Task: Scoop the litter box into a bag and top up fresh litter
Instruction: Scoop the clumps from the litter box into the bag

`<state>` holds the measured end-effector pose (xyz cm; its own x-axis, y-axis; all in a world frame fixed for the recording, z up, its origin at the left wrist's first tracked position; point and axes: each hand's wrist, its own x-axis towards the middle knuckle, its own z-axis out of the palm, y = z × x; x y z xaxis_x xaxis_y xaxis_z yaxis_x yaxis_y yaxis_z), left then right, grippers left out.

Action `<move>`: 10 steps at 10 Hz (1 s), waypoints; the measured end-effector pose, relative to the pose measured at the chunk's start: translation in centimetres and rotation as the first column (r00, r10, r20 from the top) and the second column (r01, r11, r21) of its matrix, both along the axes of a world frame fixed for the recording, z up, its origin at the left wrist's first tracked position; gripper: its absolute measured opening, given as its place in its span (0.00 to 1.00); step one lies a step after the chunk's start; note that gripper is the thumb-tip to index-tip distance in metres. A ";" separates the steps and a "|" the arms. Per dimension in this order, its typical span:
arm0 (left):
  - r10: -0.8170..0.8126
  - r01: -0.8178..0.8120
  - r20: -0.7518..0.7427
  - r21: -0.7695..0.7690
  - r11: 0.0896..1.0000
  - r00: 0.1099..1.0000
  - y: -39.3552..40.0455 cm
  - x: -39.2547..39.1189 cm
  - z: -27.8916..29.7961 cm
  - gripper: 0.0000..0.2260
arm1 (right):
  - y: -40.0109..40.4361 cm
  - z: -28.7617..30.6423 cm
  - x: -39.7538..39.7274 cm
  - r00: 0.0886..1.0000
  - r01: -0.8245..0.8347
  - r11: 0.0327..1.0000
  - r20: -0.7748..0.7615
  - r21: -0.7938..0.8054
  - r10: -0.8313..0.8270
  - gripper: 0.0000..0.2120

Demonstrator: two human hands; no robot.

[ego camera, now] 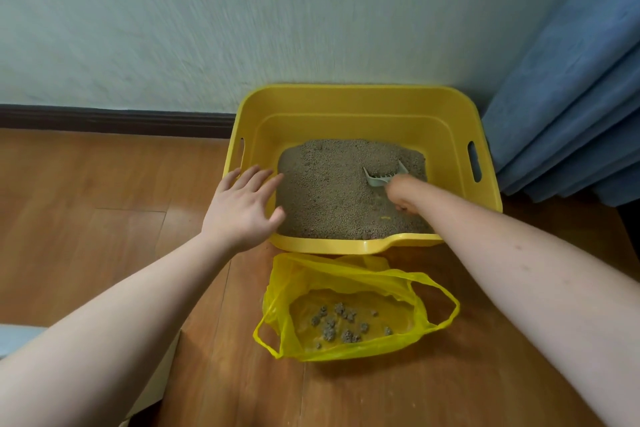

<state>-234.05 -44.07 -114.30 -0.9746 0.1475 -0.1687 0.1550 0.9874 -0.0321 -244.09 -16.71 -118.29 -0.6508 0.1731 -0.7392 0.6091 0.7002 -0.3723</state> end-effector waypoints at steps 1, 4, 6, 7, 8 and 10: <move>0.018 -0.018 -0.001 -0.002 1.000 1.000 0.0 0.0 0.0 0.31 | -0.9 -0.7 -1.1 0.998 0.058 0.998 0.030 -0.022 -0.058 0.18; 0.028 -0.028 0.009 0.005 1.000 1.000 0.1 -0.1 -0.1 0.31 | -1.5 -0.8 -0.6 0.998 0.048 0.993 -0.034 -0.103 -0.052 0.17; 0.026 -0.026 0.004 0.027 0.999 1.000 0.0 -0.1 -0.1 0.31 | 0.2 1.2 1.1 0.996 -0.043 0.989 -0.077 -0.139 0.033 0.08; 0.024 -0.023 -0.004 0.047 0.999 1.000 -0.1 -0.1 -0.1 0.31 | 0.9 1.7 2.7 0.986 -0.149 0.986 -0.082 -0.079 0.142 0.07; 0.013 -0.013 -0.010 0.045 0.999 1.000 -0.1 -0.1 -0.3 0.31 | 1.4 2.4 3.7 0.979 -0.142 0.987 -0.159 -0.077 0.129 0.09; -0.007 0.007 0.003 0.033 0.999 1.000 -0.5 -0.2 -0.7 0.33 | 2.8 4.2 4.5 0.958 -0.194 0.981 -0.219 -0.021 0.185 0.12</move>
